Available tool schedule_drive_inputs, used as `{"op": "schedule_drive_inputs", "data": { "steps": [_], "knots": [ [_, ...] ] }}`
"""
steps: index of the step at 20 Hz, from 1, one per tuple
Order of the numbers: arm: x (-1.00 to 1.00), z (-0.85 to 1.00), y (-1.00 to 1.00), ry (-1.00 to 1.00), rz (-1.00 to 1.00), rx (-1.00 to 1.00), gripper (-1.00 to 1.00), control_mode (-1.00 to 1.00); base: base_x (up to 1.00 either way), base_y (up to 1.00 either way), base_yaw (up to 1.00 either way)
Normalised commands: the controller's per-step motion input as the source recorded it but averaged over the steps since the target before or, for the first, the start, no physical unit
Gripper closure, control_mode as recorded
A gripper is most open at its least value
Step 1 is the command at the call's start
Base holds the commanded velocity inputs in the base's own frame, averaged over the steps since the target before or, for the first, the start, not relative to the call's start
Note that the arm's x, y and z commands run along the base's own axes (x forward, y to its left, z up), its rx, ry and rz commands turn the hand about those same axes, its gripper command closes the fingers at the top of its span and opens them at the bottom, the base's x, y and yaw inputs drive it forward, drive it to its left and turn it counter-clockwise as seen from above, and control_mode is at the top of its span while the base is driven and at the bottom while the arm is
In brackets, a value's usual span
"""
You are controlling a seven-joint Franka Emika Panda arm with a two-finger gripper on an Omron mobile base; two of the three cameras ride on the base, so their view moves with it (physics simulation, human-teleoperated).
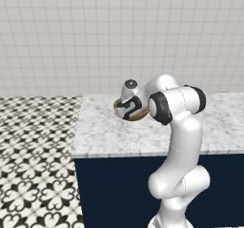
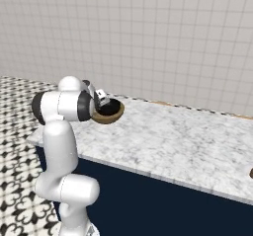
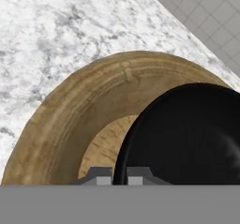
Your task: Pick up the bowls on the counter and stack them on top of one another in the open cabinet. Place the smaller bowl on top of the larger bowl.
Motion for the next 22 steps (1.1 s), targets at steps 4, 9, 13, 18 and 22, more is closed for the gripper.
{"op": "schedule_drive_inputs", "data": {
  "steps": [4, 9, 13, 18, 22],
  "knots": [
    [0.06, 0.0, 0.0, 0.0, 0.0, 0.0, -1.0, -1.0, 0.0, 0.0, 0.0],
    [0.02, 0.21, 0.01, 0.0, 0.0, 0.0, -1.0, -1.0, 0.0, 0.0, 0.0],
    [0.0, 0.77, 0.01, 0.0, 0.0, 0.0, -1.0, -1.0, 0.0, 0.0, 0.0],
    [-0.26, 0.28, 0.24, 0.05, 0.01, 0.0, -1.0, -1.0, 0.0, 0.0, 0.0],
    [-0.19, -0.58, 0.31, 0.15, 0.05, 0.0, -1.0, -1.0, 0.0, 0.0, 0.0]
  ]
}}
